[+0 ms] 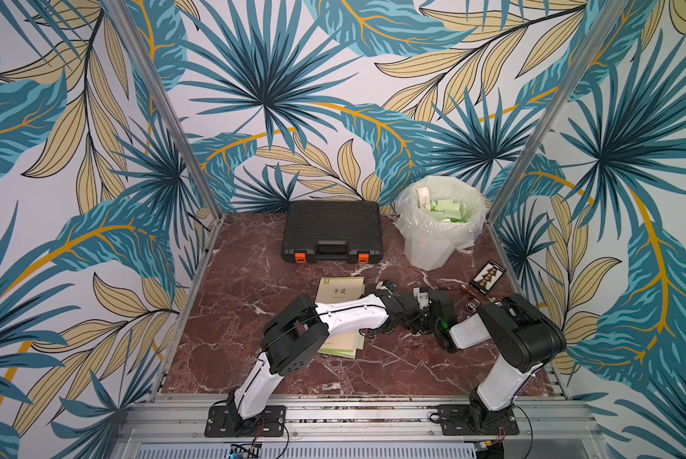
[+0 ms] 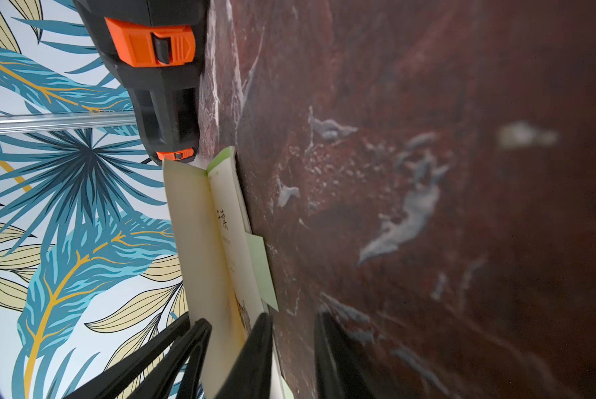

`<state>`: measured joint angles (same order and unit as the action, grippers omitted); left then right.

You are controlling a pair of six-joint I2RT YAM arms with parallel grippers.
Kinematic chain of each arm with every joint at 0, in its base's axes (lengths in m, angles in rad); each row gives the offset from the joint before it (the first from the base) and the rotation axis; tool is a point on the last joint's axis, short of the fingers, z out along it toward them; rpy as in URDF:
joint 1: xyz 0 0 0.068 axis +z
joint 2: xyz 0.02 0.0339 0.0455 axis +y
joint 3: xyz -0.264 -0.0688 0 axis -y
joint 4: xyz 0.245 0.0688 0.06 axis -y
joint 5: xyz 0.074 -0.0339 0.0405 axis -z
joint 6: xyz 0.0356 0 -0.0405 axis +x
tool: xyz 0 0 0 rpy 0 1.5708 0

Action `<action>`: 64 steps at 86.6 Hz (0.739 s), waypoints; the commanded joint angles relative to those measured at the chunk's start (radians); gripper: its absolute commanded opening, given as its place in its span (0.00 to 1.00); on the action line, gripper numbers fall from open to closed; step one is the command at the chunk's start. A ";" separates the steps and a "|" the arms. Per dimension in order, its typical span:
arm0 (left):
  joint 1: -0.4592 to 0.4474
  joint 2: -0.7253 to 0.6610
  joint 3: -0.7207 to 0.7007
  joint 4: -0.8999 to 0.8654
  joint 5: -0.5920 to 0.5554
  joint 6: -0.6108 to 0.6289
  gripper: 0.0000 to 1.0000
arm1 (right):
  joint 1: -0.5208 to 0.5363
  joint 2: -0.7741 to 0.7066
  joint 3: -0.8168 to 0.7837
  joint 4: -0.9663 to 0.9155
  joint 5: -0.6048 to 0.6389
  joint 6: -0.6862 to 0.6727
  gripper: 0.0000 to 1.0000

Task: Peel off the used sticky note
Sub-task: Open the book at the center of the board.

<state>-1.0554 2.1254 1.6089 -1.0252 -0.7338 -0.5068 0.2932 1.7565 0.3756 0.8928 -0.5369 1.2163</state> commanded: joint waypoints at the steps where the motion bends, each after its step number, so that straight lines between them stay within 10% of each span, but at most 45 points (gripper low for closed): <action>1: -0.001 -0.018 0.033 -0.030 -0.047 -0.021 0.08 | -0.003 -0.020 -0.019 0.006 -0.014 0.000 0.26; 36: 0.006 -0.224 -0.047 0.033 -0.008 -0.027 0.00 | -0.003 -0.060 -0.025 -0.022 -0.016 -0.022 0.26; 64: 0.165 -0.607 -0.387 0.345 0.287 -0.038 0.00 | -0.003 -0.128 0.000 -0.096 -0.037 -0.049 0.26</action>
<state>-0.9600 1.6142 1.3411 -0.8322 -0.5720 -0.5282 0.2932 1.6653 0.3649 0.8478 -0.5591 1.2003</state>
